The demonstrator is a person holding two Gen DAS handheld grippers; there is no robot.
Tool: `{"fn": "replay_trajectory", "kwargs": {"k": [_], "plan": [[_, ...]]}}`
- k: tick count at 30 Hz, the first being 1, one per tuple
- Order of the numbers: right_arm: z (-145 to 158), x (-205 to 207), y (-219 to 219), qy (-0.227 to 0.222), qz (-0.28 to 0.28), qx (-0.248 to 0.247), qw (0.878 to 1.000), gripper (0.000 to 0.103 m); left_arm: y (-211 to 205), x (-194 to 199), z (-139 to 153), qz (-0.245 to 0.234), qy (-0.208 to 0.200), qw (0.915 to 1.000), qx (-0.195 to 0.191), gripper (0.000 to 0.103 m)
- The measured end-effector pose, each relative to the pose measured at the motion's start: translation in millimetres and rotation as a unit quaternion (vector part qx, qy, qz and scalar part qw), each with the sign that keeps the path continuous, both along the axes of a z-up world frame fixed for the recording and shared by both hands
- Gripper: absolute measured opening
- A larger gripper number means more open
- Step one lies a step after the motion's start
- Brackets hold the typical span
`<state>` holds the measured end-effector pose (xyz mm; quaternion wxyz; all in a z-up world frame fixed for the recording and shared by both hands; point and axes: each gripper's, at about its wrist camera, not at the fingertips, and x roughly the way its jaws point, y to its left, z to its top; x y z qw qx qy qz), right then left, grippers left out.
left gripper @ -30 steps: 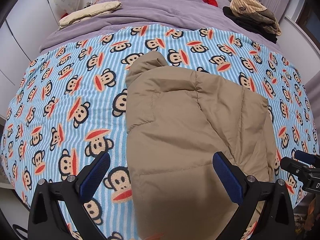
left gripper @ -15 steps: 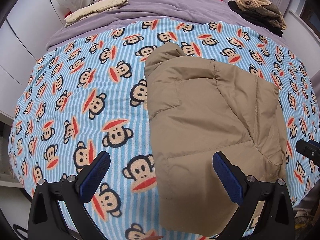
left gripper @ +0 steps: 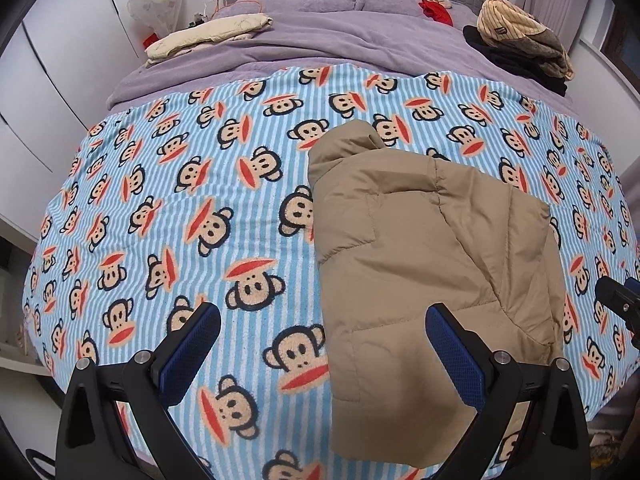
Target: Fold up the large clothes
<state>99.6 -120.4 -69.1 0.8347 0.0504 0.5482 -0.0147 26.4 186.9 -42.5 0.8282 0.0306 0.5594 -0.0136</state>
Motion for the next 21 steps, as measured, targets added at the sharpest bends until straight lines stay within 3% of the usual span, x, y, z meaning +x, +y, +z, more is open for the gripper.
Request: {"fn": "replay_trajectory", "kwargs": {"k": [21], "plan": [[1.2,-10.5,1.1,0.003,-0.007,0.003,1.000,0.093,-4.2,-6.2,4.8,-0.005,-0.005,1.0000,0.001,0.102]]}}
